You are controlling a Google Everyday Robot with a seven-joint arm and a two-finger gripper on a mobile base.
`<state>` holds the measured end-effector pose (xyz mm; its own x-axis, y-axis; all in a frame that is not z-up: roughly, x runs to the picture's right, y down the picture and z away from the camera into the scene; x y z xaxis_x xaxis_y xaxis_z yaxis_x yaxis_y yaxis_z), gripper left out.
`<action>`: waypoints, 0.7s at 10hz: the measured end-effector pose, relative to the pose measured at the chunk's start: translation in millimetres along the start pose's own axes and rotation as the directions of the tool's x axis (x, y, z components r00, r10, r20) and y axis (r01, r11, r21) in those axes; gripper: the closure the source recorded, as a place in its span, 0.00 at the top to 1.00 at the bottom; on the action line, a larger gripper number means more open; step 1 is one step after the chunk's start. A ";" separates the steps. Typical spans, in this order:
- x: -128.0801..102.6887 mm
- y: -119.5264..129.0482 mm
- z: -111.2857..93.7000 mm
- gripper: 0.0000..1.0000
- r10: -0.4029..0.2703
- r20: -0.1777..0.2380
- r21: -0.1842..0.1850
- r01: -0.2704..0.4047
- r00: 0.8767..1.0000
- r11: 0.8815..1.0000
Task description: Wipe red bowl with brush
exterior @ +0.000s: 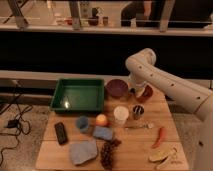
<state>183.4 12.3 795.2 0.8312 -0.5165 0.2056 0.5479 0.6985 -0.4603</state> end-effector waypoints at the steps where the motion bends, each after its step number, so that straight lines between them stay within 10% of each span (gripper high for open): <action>1: -0.2 4.9 -7.7 0.00 0.004 -0.009 0.004 -0.004 1.000 1.000; 7: 17.3 40.6 -35.3 0.00 0.061 -0.055 0.020 -0.060 0.997 0.998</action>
<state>216.6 14.2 749.5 0.8569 -0.4990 0.1294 0.4985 0.7381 -0.4547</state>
